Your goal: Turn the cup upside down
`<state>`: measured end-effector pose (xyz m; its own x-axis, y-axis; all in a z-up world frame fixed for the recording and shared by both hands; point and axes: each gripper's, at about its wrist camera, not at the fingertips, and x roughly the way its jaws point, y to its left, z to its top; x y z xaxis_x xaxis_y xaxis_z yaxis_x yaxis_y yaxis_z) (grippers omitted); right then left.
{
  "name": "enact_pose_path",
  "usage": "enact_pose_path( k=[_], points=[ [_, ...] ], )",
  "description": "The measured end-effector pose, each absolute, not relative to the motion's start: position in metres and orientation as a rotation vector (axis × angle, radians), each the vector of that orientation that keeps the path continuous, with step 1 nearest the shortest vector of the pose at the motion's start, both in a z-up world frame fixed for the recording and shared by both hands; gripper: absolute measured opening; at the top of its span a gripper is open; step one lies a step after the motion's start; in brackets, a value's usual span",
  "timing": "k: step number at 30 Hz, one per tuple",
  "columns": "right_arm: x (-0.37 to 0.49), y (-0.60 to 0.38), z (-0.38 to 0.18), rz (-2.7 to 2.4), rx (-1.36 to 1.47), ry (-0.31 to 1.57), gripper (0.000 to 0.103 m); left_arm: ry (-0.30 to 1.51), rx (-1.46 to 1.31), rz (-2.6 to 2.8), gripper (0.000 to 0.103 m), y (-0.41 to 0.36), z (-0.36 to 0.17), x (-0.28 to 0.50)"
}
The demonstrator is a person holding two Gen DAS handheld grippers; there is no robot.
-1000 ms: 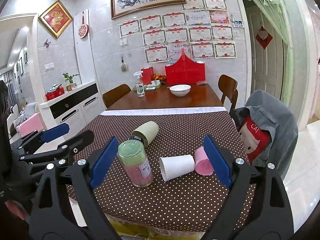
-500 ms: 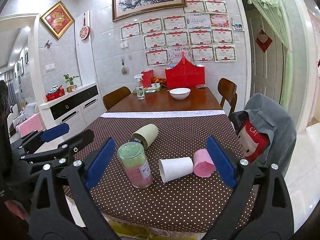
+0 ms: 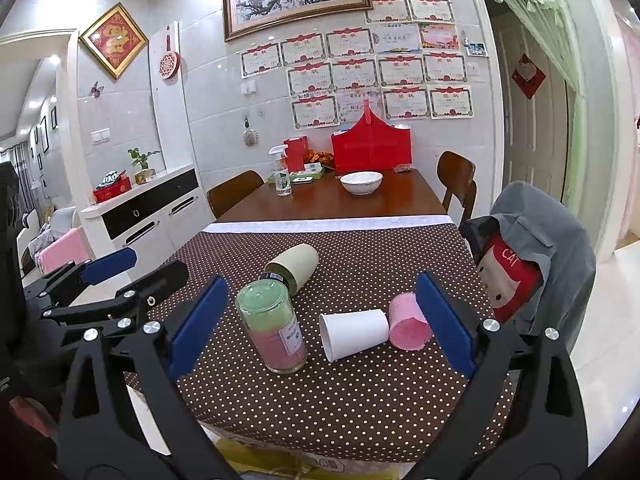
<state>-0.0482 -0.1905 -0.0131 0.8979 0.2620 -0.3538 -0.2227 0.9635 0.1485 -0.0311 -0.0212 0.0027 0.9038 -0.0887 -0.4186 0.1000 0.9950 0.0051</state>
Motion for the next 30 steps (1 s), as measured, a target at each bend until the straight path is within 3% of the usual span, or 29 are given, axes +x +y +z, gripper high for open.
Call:
enact_pose_path(
  k=[30],
  points=[
    [-0.0448,-0.1834,-0.0151,0.271,0.113,0.398,0.093,0.445,0.029,-0.067,0.080,-0.0206,0.0023,-0.0321]
  ],
)
